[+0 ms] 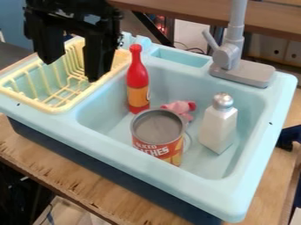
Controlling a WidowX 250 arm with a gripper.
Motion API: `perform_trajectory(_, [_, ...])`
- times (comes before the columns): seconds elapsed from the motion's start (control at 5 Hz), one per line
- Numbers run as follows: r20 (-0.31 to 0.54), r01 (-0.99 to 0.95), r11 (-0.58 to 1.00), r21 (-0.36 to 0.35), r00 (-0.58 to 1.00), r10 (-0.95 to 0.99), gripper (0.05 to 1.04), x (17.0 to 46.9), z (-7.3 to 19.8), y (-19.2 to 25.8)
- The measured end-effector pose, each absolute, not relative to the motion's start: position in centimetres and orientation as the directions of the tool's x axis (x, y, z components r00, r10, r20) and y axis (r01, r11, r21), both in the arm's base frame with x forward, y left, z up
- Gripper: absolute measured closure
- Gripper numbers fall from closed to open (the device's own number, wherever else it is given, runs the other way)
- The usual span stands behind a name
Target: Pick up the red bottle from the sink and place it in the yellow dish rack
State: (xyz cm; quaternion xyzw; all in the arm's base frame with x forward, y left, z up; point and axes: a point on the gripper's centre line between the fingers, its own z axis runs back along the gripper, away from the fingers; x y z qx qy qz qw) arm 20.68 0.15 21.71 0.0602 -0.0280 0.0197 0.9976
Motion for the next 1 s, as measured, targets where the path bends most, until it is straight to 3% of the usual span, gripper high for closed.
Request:
perform_trajectory(0.4, [0.047, -0.046, 0.996, 0.073, 0.998, 0.043, 0.083, 22.3, 21.7, 0.4])
perform_trajectory(0.6, [0.117, -0.025, 0.999, 0.04, 0.993, 0.02, 0.083, 24.4, 23.8, 0.6])
perform_trajectory(1.0, [0.096, 0.02, 0.998, 0.063, 0.995, -0.026, 0.083, 28.8, 21.9, 1.4])
